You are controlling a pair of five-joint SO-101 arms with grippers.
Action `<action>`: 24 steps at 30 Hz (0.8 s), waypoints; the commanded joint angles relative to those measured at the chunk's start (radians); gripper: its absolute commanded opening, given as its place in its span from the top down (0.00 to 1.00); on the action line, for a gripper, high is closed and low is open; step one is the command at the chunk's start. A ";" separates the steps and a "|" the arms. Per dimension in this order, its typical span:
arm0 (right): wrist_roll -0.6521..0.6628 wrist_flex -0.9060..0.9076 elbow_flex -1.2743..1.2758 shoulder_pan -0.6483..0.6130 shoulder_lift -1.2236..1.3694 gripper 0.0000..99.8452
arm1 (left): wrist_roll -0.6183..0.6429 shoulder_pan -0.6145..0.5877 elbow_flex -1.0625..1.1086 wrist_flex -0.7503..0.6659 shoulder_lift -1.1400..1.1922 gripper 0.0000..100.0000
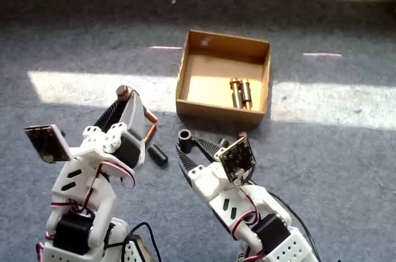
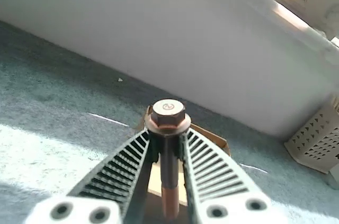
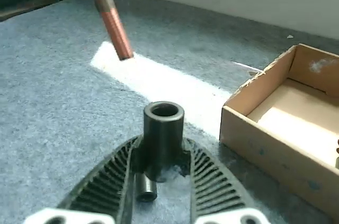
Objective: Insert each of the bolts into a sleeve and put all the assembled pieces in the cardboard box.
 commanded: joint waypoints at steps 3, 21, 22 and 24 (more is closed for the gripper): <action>0.060 0.025 0.154 -0.016 -0.010 0.99 | 0.031 0.119 -0.085 -0.026 -0.031 0.99; 0.270 0.019 0.154 -0.015 -0.012 0.99 | -0.026 0.272 0.030 -0.029 -0.031 0.99; 0.270 0.019 0.154 -0.015 -0.012 0.99 | -0.043 0.285 0.039 -0.029 -0.031 0.99; 0.270 0.019 0.154 -0.015 -0.012 0.99 | -0.063 0.300 0.058 -0.029 -0.031 0.99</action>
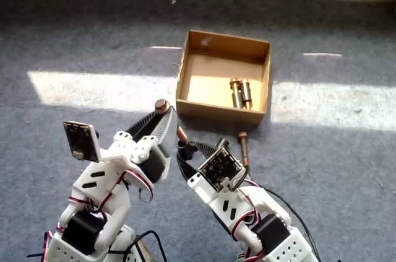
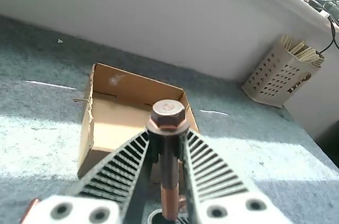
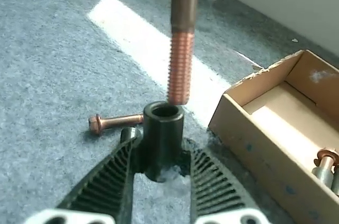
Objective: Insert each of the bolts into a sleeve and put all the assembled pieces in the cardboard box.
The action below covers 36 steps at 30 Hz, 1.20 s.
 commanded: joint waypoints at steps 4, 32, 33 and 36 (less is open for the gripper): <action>0.012 -0.039 0.154 -0.007 -0.012 0.99 | -0.055 0.044 0.015 -0.026 -0.031 0.99; 0.014 -0.039 0.154 0.101 -0.012 0.99 | -0.157 0.097 0.042 0.015 -0.031 0.99; 0.011 -0.039 0.154 0.101 -0.012 0.99 | -0.160 0.097 0.044 0.017 -0.031 0.99; 0.011 -0.039 0.154 0.102 -0.012 0.99 | -0.176 0.097 0.077 0.014 -0.031 0.99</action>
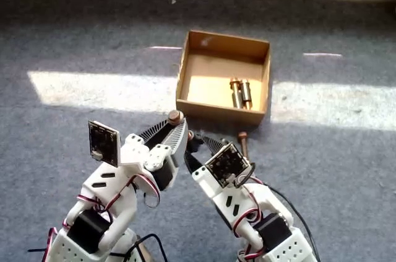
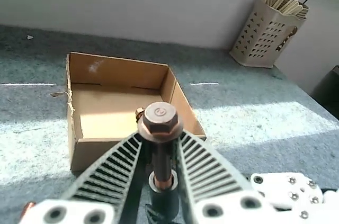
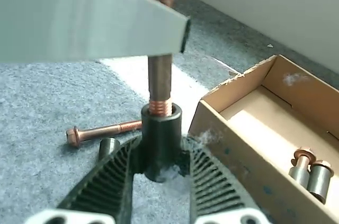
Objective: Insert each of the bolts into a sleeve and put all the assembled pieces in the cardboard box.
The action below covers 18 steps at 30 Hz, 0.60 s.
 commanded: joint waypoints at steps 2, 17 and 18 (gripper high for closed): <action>0.006 0.001 0.154 0.027 -0.013 0.99 | -0.092 0.019 0.036 -0.002 -0.031 0.99; 0.005 0.001 0.154 0.120 -0.013 0.99 | -0.391 0.206 0.125 0.005 -0.031 0.96; 0.005 0.001 0.154 0.120 -0.013 0.99 | -0.390 0.191 0.125 0.006 -0.031 0.94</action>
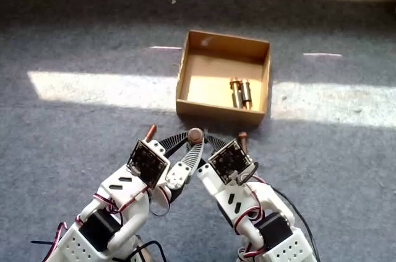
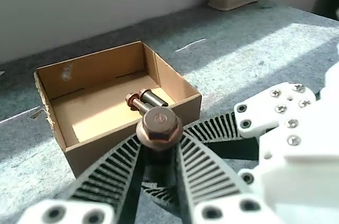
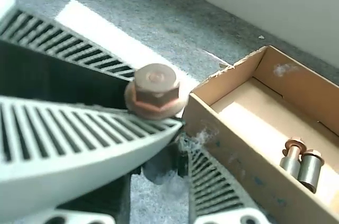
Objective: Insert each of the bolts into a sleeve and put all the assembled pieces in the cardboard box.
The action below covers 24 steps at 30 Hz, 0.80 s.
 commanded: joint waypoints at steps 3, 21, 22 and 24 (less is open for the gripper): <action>0.003 0.002 0.153 0.051 -0.015 0.99 | -0.015 -0.030 0.001 0.041 -0.030 0.90; 0.003 0.012 0.153 0.102 -0.015 0.99 | -0.020 -0.131 -0.008 0.040 -0.033 0.89; 0.003 0.012 0.153 0.117 -0.015 0.99 | -0.020 -0.131 -0.005 0.040 -0.033 0.89; 0.003 0.012 0.153 0.140 -0.015 0.99 | -0.020 -0.131 -0.002 0.037 -0.033 0.89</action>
